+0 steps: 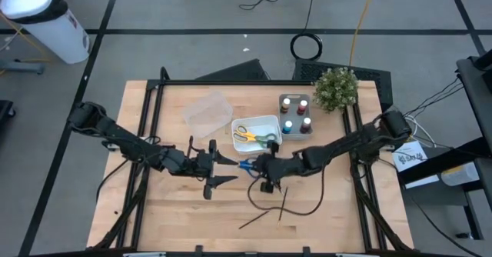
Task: Pick & Place Paint Supplies
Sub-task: Put the blue scissors in the white bin
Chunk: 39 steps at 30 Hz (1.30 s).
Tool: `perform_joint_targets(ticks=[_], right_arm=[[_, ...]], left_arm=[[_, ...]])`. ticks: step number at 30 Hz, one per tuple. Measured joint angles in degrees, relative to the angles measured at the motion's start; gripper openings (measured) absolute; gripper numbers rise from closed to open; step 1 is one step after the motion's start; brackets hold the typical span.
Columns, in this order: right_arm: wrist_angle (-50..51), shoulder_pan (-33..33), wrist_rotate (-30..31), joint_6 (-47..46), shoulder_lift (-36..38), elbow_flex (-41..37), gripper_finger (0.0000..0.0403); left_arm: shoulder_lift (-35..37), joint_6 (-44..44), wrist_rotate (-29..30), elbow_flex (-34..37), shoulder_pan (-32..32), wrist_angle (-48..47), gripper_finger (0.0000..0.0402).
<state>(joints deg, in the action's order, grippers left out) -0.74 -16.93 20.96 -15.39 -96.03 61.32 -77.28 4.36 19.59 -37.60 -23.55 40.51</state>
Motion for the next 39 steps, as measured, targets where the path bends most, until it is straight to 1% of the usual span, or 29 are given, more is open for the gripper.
perform_joint_targets(ticks=[6, 9, 11, 13, 16, 25, 31, 33, 37, 39], right_arm=[[8.28, 4.9, 2.78, 1.5, 5.83, 0.08, 0.0067], [11.23, 8.82, 2.95, 1.63, 6.94, 0.11, 0.0067], [14.0, 11.29, 2.7, 1.79, 6.77, 0.1, 0.0067], [16.07, 13.62, 0.75, 1.63, 6.66, -0.02, 0.0067], [15.72, 15.85, -1.34, 0.31, 6.53, -1.04, 0.0067], [15.26, 16.85, -3.27, -2.64, 7.4, -5.99, 0.0067], [13.32, 16.87, -3.19, -2.83, 7.46, -7.13, 0.0071], [12.31, 16.87, -3.2, -2.98, 7.45, -7.19, 0.0102], [9.99, 16.85, -3.18, -2.77, 7.49, -7.19, 0.0187], [8.95, 16.85, -3.15, -2.31, 7.45, -7.19, 0.0217]], left_arm=[[0.02, -0.16, 0.0, 0.0, -0.26, 0.02, 0.0214], [0.02, -0.16, 0.0, 0.0, -0.26, 0.0, 0.0214], [0.02, -0.16, 0.01, 0.0, -0.25, -0.02, 0.0214], [0.04, -0.16, 0.0, 0.0, -0.22, -0.11, 0.0214], [0.04, -0.16, 0.0, 0.0, -0.22, -0.34, 0.0214], [0.07, -0.15, 0.02, 0.0, -0.22, -1.51, 0.0214], [0.07, -0.13, 0.02, 0.0, -0.18, -1.42, 0.0214], [0.07, -0.16, 0.02, 0.0, -0.18, -1.46, 0.0214], [0.08, -1.35, 0.04, 0.0, -0.18, -1.46, 0.0214], [0.07, -1.35, 0.04, 0.0, -0.18, -1.49, 0.0214]])
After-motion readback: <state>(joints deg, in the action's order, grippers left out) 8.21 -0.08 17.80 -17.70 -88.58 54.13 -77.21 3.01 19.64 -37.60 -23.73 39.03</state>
